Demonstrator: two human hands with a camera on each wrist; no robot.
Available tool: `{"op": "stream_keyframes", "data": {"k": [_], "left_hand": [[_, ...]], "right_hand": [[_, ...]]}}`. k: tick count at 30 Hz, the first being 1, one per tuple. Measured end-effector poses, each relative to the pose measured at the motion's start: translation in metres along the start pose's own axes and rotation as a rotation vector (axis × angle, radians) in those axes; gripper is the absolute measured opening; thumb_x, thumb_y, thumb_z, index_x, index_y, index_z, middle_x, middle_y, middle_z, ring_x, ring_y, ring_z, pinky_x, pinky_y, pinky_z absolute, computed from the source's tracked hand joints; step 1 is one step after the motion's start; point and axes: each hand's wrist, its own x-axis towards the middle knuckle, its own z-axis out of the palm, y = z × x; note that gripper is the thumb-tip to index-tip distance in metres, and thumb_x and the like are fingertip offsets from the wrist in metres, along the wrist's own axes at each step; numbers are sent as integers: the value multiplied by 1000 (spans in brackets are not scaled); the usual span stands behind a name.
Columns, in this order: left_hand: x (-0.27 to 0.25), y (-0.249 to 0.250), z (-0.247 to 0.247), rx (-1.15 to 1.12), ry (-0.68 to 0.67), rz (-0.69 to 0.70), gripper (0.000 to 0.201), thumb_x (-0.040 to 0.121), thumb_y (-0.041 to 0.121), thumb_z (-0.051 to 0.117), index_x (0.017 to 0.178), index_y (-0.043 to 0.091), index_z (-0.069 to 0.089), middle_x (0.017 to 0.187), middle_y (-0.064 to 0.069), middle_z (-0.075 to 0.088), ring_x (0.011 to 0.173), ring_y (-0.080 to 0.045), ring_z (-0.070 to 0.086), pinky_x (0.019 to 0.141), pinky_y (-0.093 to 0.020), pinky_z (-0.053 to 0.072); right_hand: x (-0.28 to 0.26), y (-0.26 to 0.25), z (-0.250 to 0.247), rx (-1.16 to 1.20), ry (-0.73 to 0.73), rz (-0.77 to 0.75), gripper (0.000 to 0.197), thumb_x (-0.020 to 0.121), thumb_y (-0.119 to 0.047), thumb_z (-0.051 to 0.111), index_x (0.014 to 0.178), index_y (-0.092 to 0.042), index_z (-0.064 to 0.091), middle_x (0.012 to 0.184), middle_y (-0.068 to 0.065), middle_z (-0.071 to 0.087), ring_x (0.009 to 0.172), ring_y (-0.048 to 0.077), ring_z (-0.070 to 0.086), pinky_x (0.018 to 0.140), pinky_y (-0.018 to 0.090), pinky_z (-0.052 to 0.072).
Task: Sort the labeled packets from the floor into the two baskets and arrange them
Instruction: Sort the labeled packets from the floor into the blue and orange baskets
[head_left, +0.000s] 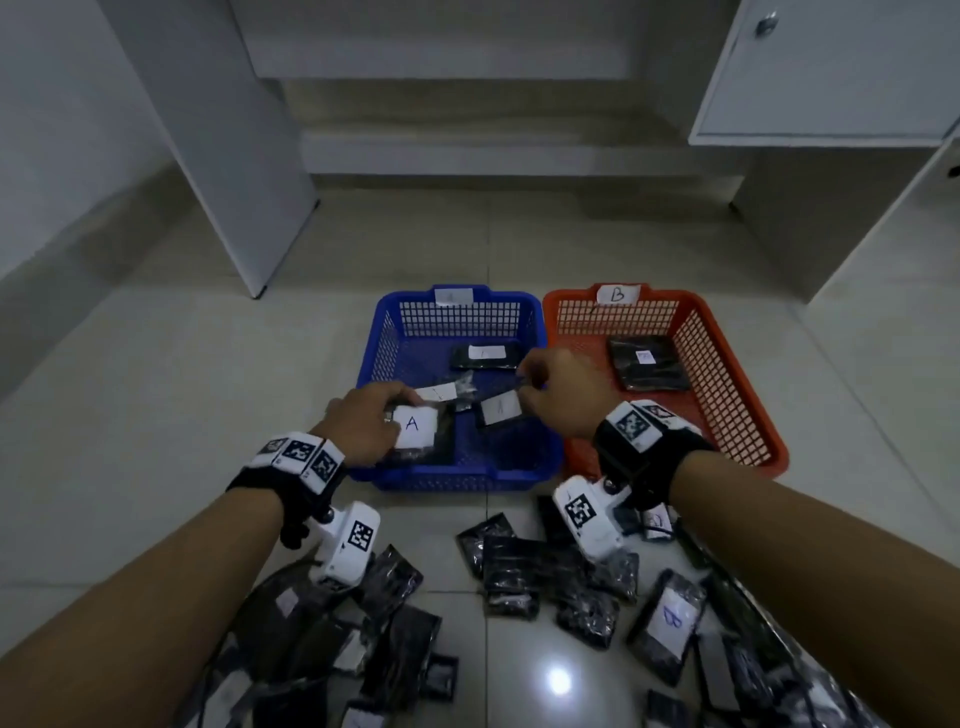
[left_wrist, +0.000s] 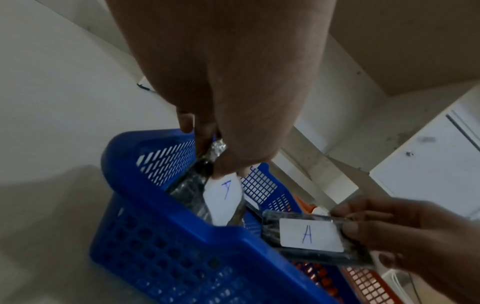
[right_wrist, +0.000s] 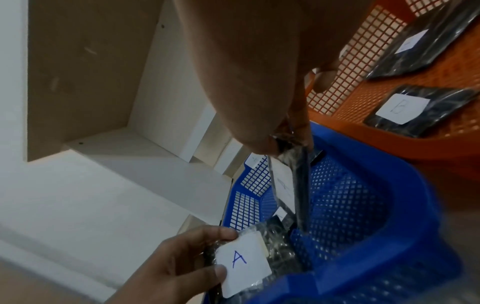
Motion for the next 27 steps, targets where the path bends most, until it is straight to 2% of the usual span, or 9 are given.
{"op": "stream_keyframes", "data": {"k": [3, 9, 12, 15, 17, 19, 22, 24, 27], "left_hand": [[9, -5, 11, 188, -5, -23, 43, 91, 8, 50, 120, 39, 59, 144, 11, 51, 133, -20, 45, 100, -34, 18], [15, -15, 19, 503, 11, -15, 32, 87, 32, 59, 115, 45, 64, 143, 8, 42, 132, -25, 31, 98, -45, 25], [9, -13, 21, 432, 92, 25, 24, 87, 31, 61, 108, 43, 65, 136, 11, 49, 128, -23, 33, 93, -42, 22], [-3, -8, 19, 337, 175, 81, 18, 88, 30, 63, 103, 40, 63, 125, 9, 54, 125, -22, 38, 88, -38, 19], [-19, -4, 19, 277, 189, 147, 14, 91, 30, 62, 100, 42, 62, 113, 12, 55, 117, -18, 46, 80, -34, 15], [-39, -1, 22, 281, 97, 203, 10, 98, 35, 54, 101, 43, 59, 106, 14, 58, 106, -14, 53, 79, -31, 14], [-64, 2, 23, 322, -56, 242, 26, 101, 41, 48, 124, 33, 56, 118, 7, 63, 110, -18, 56, 93, -31, 20], [-75, 2, 18, 265, -50, 256, 41, 100, 38, 53, 139, 28, 49, 136, 2, 56, 123, -22, 51, 106, -37, 27], [-84, 3, 14, 267, 44, 329, 45, 93, 29, 64, 136, 24, 51, 134, 0, 54, 120, -25, 50, 100, -45, 40]], "right_hand": [[7, 3, 11, -80, -52, -12, 18, 91, -26, 59, 106, -26, 67, 107, 2, 72, 100, 28, 66, 89, 50, 55], [16, 5, 32, -160, -173, -5, 13, 86, -30, 62, 95, -28, 71, 105, 0, 71, 99, 27, 65, 96, 53, 50], [10, 9, 34, -306, -180, -20, 17, 91, -34, 61, 105, -30, 69, 111, -2, 68, 106, 25, 62, 104, 54, 37], [-4, 8, 25, -369, -131, -76, 19, 92, -25, 59, 107, -29, 69, 113, -3, 68, 108, 24, 60, 100, 50, 30], [-16, 7, 16, -347, -95, -128, 22, 91, -20, 59, 109, -28, 70, 118, -3, 68, 111, 24, 60, 100, 48, 33], [-33, 10, 13, -262, -80, -192, 24, 90, -18, 60, 112, -24, 71, 120, 0, 68, 109, 25, 62, 100, 46, 43], [-65, 18, 20, -196, -116, -299, 23, 89, -15, 62, 109, -17, 72, 112, 2, 68, 100, 23, 64, 88, 46, 53], [-87, 22, 25, -264, -116, -370, 29, 89, -14, 62, 117, -16, 69, 116, 4, 64, 105, 23, 60, 89, 45, 51], [-112, 33, 33, -305, -40, -500, 31, 86, -8, 62, 116, -12, 68, 111, 6, 63, 100, 25, 59, 82, 43, 51]]}}
